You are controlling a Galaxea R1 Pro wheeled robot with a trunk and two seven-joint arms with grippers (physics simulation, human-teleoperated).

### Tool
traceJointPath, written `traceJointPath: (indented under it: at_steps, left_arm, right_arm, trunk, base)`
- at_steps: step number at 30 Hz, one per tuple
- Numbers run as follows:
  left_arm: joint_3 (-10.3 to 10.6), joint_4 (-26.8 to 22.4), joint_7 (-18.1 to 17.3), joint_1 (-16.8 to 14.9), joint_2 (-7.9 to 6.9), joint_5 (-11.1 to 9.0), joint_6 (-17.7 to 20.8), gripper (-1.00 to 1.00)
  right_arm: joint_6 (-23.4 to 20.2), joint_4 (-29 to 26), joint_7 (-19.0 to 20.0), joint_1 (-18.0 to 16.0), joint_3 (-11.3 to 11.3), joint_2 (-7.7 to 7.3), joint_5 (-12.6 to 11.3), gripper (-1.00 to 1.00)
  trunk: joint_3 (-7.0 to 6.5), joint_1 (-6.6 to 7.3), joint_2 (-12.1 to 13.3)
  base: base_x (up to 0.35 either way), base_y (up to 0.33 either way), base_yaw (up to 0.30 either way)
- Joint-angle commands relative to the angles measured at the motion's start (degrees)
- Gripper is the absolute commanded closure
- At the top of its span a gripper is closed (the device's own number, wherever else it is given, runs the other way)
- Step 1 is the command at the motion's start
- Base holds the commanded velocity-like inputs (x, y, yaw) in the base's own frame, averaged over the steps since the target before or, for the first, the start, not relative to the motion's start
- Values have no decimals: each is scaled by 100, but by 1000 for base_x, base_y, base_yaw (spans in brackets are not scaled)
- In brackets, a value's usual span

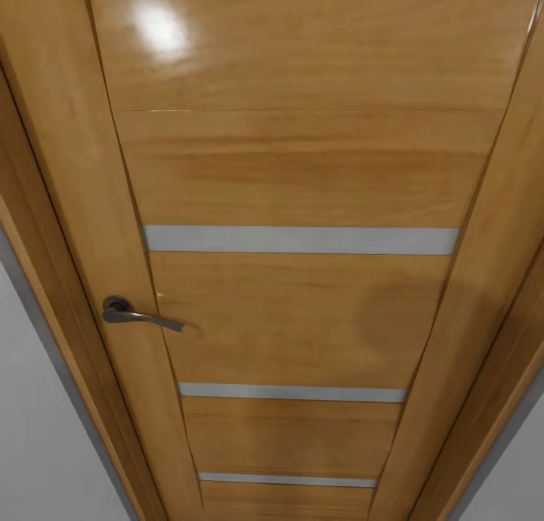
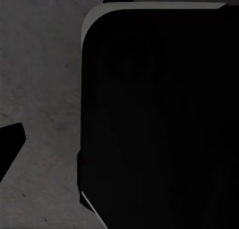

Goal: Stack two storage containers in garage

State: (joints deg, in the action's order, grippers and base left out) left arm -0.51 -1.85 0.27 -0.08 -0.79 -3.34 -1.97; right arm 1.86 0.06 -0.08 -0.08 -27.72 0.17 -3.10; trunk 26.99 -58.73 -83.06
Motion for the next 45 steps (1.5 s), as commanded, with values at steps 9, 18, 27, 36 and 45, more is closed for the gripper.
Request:
traceJointPath:
  at_steps: [9, 18, 27, 36, 45]
  left_arm:
    - [-8, 0, 3, -1, -3, -35, -19, -100]
    - [-19, 0, 4, -1, 8, -35, -23, -100]
    - [-19, 0, 6, -1, 6, -35, -23, -100]
    - [-7, 1, -11, -1, 12, -19, -40, -100]
    - [9, 0, -18, -1, 1, -9, -40, -100]
  right_arm:
    - [17, 2, -1, -1, -32, -2, -33, -100]
    - [17, 0, -1, -1, -32, -5, -33, -100]
    - [59, -6, 13, -1, -32, 100, -86, -100]
    - [54, -3, 65, -1, 1, 110, -94, -100]
    - [56, 3, 76, -1, 0, 101, -85, -100]
  trunk:
    - [4, 0, -2]
    - [4, 0, -2]
    - [4, 0, -2]
    - [4, 0, -2]
    - [4, 0, -2]
  base:
    - [0, 0, 0]
    - [0, 0, 0]
    - [0, 0, 0]
    - [0, 0, 0]
    - [0, 0, 0]
